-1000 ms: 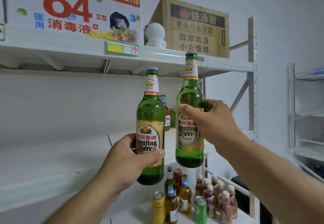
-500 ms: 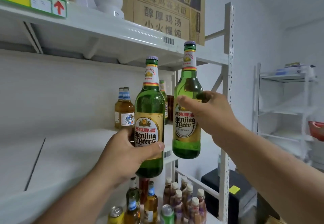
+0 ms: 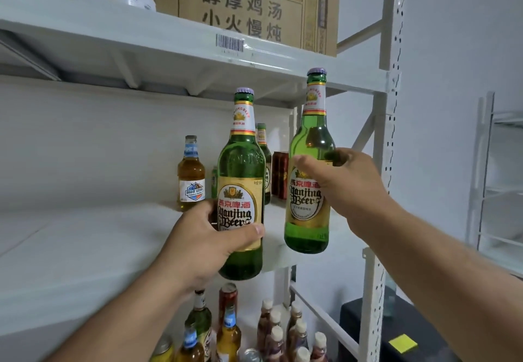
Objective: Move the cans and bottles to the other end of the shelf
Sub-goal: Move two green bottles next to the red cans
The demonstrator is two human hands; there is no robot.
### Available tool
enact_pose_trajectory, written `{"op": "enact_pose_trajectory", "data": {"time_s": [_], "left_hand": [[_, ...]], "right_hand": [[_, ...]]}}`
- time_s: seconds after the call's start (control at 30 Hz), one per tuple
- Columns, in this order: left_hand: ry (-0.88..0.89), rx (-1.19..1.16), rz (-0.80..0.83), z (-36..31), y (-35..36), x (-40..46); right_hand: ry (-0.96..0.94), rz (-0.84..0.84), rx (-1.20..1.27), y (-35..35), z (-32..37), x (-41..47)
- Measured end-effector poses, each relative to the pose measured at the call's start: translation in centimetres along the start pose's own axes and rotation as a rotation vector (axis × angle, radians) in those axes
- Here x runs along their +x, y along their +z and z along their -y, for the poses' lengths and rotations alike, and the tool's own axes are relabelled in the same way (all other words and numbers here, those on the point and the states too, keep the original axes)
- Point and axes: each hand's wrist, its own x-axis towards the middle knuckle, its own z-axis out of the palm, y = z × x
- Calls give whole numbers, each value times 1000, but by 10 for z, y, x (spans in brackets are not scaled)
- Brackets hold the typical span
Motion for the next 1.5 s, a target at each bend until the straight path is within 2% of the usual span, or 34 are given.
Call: {"op": "enact_pose_trajectory", "data": {"time_s": [0.2, 0.4, 0.7, 1.07, 1.5], "left_hand": [[-30, 4, -90, -4, 32, 9], [-36, 33, -151, -5, 44, 36], [-22, 52, -146, 9, 35, 97], [-68, 102, -176, 13, 28, 154], [-113, 149, -187, 25, 34, 175]], "right_hand": [[6, 83, 57, -18, -28, 34], [3, 104, 54, -8, -54, 64], [-7, 123, 79, 37, -92, 110], [69, 176, 130, 80, -135, 162], [83, 199, 157, 96, -162, 189]]}}
